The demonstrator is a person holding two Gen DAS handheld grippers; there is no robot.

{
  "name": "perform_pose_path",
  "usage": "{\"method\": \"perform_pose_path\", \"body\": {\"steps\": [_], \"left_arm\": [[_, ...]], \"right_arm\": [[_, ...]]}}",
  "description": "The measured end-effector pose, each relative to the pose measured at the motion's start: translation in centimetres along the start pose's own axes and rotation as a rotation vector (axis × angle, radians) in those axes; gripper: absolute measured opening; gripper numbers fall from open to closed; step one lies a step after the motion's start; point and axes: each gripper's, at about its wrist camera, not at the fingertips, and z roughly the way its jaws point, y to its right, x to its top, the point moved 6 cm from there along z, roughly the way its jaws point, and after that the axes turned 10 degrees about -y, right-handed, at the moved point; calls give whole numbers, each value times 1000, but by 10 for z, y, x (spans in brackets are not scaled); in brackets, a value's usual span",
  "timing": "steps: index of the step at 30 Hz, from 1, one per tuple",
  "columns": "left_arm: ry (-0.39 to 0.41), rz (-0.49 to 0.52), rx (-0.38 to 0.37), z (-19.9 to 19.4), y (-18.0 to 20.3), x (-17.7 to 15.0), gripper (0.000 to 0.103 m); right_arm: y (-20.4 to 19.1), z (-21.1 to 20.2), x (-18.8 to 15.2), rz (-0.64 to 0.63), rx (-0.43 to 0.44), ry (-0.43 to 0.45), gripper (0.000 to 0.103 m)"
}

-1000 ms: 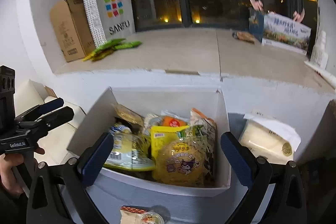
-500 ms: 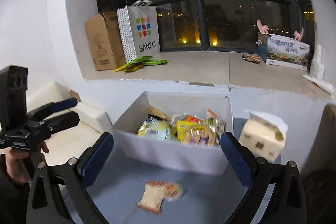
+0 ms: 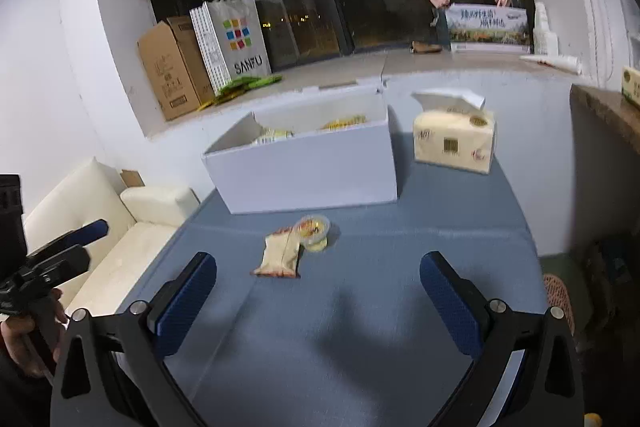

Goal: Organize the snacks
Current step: 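Move both tools back over the last snacks, then grasp the second clear jelly cup with the right gripper, then grasp the cream bread packet with the left gripper while the right holds the jelly cup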

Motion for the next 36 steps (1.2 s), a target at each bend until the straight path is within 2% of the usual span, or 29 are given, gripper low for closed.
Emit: {"method": "perform_pose_path", "body": {"steps": [3, 10, 14, 18, 19, 21, 22, 31, 36], "left_arm": [[7, -2, -5, -4, 2, -2, 103], [-22, 3, 20, 4, 0, -8, 103], [-41, -7, 24, 10, -2, -14, 103], [-69, -23, 27, 17, -7, -21, 103], [-76, -27, 28, 20, -9, -22, 103], [-83, -34, 27, 23, -10, -24, 103], [-89, -39, 27, 25, -11, -25, 103], [-139, -41, 16, 53, -14, -25, 103], [-229, -47, -9, 100, -17, -16, 103]], "right_arm": [[-4, 15, 0, -5, 14, -25, 103], [-22, 80, 18, -69, 11, -126, 103], [-28, 130, 28, -99, -19, -201, 103], [-25, 164, 31, -97, -45, -243, 102], [-24, 170, 32, -93, -49, -253, 98], [-19, 181, 31, -72, -49, -290, 73], [-16, 186, 29, -66, -60, -313, 48], [-9, 154, 29, -59, -16, -264, 46], [-4, 109, 27, -25, 35, -197, 46]]}}
